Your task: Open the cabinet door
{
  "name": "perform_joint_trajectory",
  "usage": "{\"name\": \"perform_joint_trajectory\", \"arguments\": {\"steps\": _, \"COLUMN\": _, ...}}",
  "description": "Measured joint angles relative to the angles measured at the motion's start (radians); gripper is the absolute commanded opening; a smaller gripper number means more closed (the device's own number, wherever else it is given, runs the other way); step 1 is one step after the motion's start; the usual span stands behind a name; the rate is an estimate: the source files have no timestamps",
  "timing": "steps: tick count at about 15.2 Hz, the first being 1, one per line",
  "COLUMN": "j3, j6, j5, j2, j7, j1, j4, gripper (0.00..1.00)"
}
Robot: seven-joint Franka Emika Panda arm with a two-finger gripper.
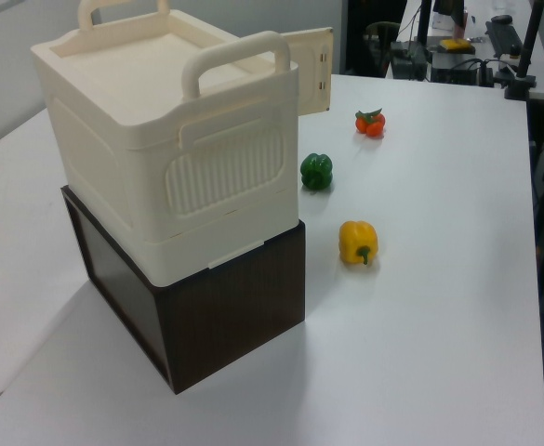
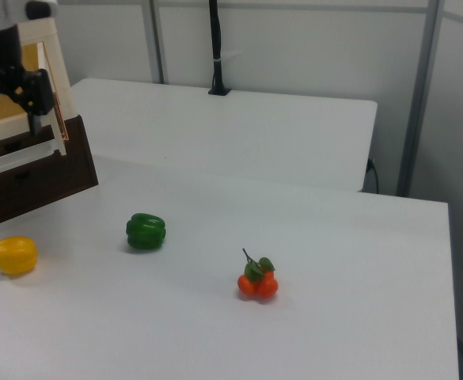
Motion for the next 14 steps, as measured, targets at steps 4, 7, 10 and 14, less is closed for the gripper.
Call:
{"name": "perform_joint_trajectory", "arguments": {"steps": 4, "j3": 0.001, "j6": 0.122, "j5": -0.099, "j2": 0.014, "j7": 0.273, "j1": 0.111, "j4": -0.009, "gripper": 1.00}}
{"name": "perform_joint_trajectory", "arguments": {"steps": 7, "j3": 0.001, "j6": 0.241, "j5": -0.184, "j2": 0.058, "j7": 0.305, "j1": 0.147, "j4": -0.039, "gripper": 1.00}}
{"name": "perform_joint_trajectory", "arguments": {"steps": 10, "j3": 0.000, "j6": 0.281, "j5": -0.193, "j2": 0.081, "j7": 0.239, "j1": 0.145, "j4": -0.053, "gripper": 1.00}}
{"name": "perform_joint_trajectory", "arguments": {"steps": 14, "j3": -0.001, "j6": 0.281, "j5": -0.193, "j2": 0.082, "j7": 0.214, "j1": 0.144, "j4": -0.053, "gripper": 1.00}}
